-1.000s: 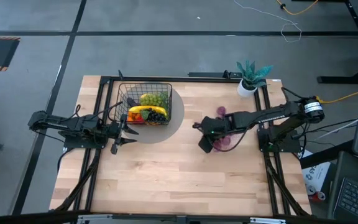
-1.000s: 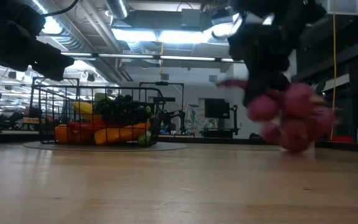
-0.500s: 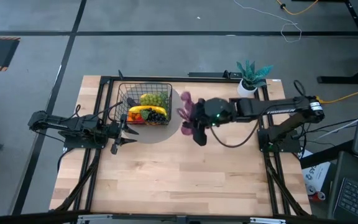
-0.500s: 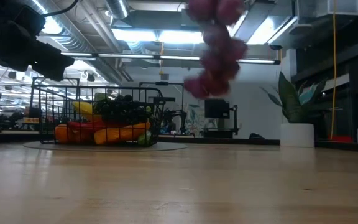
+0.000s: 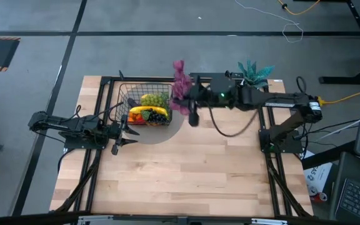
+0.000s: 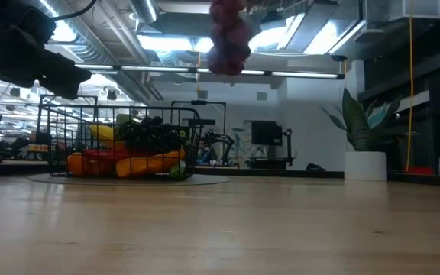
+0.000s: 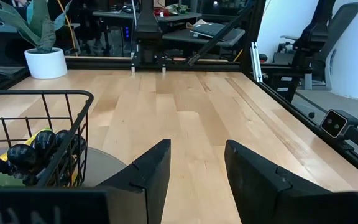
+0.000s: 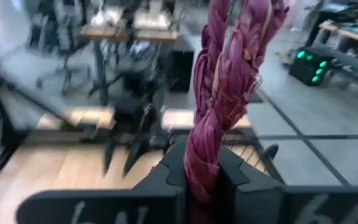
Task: Build produce basket
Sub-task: Put the violet garlic into the wire basket
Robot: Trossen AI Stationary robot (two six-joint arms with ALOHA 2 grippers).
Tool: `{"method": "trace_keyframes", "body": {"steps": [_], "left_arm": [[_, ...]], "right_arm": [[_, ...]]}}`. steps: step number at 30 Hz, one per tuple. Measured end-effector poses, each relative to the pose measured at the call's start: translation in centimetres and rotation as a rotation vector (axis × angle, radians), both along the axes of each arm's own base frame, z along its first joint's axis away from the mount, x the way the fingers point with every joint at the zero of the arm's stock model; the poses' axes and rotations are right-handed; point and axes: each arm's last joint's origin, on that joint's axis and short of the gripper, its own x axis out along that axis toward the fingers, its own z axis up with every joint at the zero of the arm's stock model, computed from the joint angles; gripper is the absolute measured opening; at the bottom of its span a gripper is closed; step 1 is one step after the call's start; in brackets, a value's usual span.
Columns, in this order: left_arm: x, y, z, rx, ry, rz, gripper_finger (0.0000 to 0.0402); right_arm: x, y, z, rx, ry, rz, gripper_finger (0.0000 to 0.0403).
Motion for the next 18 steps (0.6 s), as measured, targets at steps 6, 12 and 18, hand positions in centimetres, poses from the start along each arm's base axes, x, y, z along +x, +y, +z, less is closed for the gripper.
{"method": "trace_keyframes", "body": {"steps": [6,12,18], "left_arm": [[0.0,0.0,0.0,0.0,0.0,0.0,0.0147],[0.0,0.0,0.0,0.0,0.0,0.0,0.0147],[0.0,0.0,0.0,0.0,0.0,0.0,0.0147]], "right_arm": [[2.6,-3.6,-1.6,0.118,-0.086,0.134,0.0032],[5.0,-5.6,-4.1,0.173,-0.043,0.356,0.0032],[8.7,-6.2,-5.3,0.035,-0.007,0.496,0.0032]]}}
